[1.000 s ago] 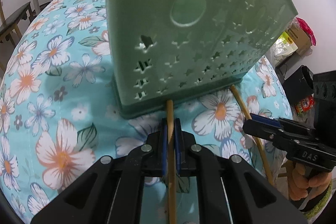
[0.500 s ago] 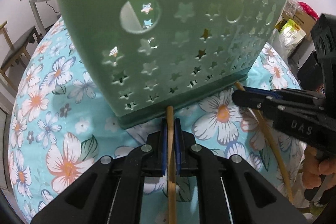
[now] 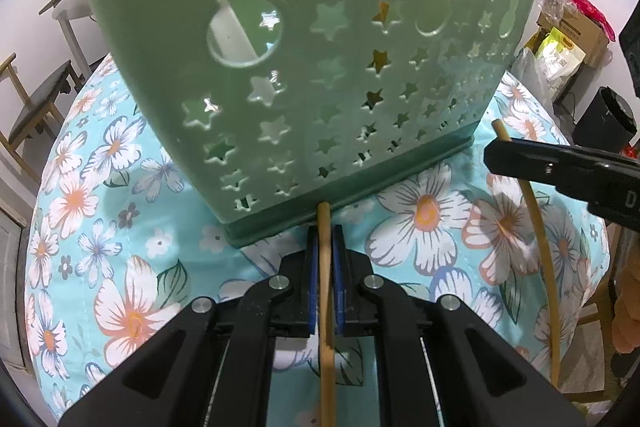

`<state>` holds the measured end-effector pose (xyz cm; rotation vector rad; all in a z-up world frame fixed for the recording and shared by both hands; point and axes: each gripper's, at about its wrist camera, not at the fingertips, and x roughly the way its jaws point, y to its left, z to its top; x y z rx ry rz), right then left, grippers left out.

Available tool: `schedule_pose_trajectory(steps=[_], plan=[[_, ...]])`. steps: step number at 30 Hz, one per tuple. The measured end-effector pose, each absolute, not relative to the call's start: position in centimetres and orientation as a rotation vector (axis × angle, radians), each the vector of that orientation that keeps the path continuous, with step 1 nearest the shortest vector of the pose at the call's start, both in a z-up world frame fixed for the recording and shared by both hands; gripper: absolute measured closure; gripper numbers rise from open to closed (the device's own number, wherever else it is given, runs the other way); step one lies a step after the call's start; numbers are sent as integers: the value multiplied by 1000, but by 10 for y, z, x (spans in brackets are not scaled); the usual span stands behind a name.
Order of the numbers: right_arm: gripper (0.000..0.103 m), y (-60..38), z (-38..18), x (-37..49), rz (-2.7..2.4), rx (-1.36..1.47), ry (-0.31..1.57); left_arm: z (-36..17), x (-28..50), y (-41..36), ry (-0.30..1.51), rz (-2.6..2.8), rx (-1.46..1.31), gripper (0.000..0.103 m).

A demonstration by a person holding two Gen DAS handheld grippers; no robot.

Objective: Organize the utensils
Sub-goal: 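Raise both chopsticks upright above the green holder with both tools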

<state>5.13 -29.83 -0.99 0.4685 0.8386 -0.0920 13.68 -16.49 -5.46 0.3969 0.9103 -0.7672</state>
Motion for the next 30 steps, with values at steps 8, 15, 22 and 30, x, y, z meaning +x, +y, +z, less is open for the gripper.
schedule_pose_trajectory(steps=[8, 15, 22, 30], plan=[[99, -293, -4, 34, -78, 497, 816, -50, 130, -166, 900, -758, 416, 97], [99, -296, 2, 26, -68, 514, 801, -49, 131, -165, 897, -770, 399, 97], [99, -299, 8, 21, -69, 520, 784, -36, 141, -149, 908, -799, 301, 98], [99, -299, 16, 14, -69, 529, 755, 12, 140, -122, 862, -885, 165, 98]])
